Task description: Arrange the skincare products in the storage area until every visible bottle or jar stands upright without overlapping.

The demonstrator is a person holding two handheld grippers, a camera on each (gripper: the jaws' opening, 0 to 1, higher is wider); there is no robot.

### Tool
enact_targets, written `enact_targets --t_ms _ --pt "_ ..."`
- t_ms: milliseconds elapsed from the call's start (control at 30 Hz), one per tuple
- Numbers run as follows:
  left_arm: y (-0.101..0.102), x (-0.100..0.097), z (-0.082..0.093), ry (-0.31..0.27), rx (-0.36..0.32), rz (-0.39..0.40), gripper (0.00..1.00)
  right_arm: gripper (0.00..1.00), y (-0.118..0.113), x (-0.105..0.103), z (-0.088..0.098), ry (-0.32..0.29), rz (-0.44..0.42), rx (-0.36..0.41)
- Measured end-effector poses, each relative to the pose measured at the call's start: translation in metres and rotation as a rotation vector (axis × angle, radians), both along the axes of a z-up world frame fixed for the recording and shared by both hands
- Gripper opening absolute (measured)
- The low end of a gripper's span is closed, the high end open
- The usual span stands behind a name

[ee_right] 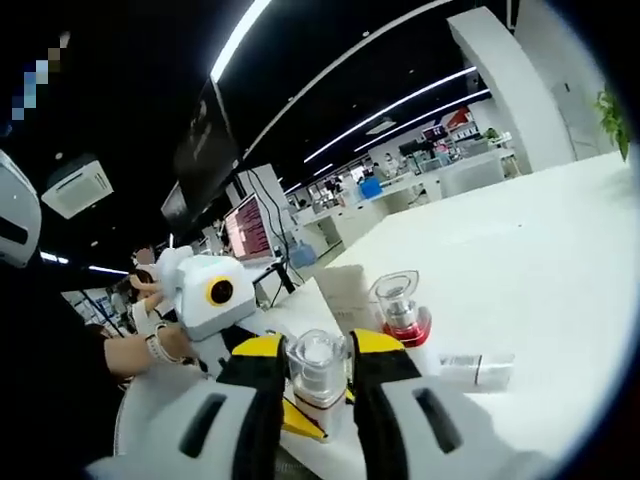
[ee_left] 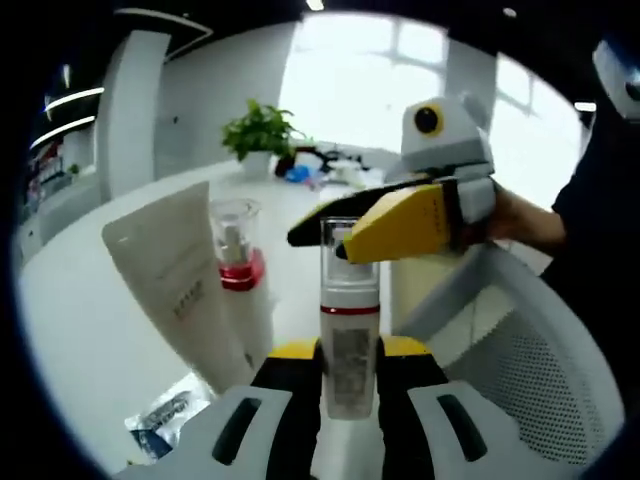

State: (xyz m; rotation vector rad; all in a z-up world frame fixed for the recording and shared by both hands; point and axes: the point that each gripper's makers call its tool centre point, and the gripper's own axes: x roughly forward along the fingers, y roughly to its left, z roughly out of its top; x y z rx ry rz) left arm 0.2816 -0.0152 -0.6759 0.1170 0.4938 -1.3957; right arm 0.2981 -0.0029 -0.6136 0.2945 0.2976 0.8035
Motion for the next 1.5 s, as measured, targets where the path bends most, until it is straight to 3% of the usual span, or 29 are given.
enact_targets --t_ms 67,133,367,533,767,967,1233,1333,1500 --pt "0.001 -0.003 0.001 0.024 -0.027 -0.01 0.17 0.25 0.0 0.0 0.0 0.002 0.0 -0.005" --pt "0.001 -0.009 -0.001 0.011 -0.025 -0.04 0.17 0.25 0.003 -0.002 0.0 -0.003 0.011 -0.011" --pt "0.003 -0.009 -0.005 0.037 -0.027 -0.037 0.17 0.22 0.008 0.002 0.001 -0.011 0.01 -0.01" --pt "0.004 -0.009 -0.01 0.018 -0.01 -0.037 0.17 0.21 0.012 0.003 -0.003 -0.014 0.019 -0.051" --pt "0.008 -0.004 -0.025 -0.003 0.063 -0.027 0.18 0.2 0.021 0.004 -0.016 -0.034 0.047 -0.156" --pt "0.014 0.004 -0.038 -0.055 0.132 -0.012 0.3 0.2 0.027 0.008 -0.026 -0.059 0.062 -0.226" --pt "0.017 0.01 -0.037 -0.078 0.139 0.005 0.24 0.2 0.029 0.01 -0.036 -0.095 0.08 -0.291" --pt "0.017 0.007 -0.038 -0.08 0.146 -0.013 0.17 0.2 0.028 0.011 -0.037 -0.093 0.076 -0.295" --pt "0.017 0.007 -0.042 -0.115 0.173 -0.017 0.17 0.2 0.029 0.009 -0.041 -0.087 0.08 -0.318"
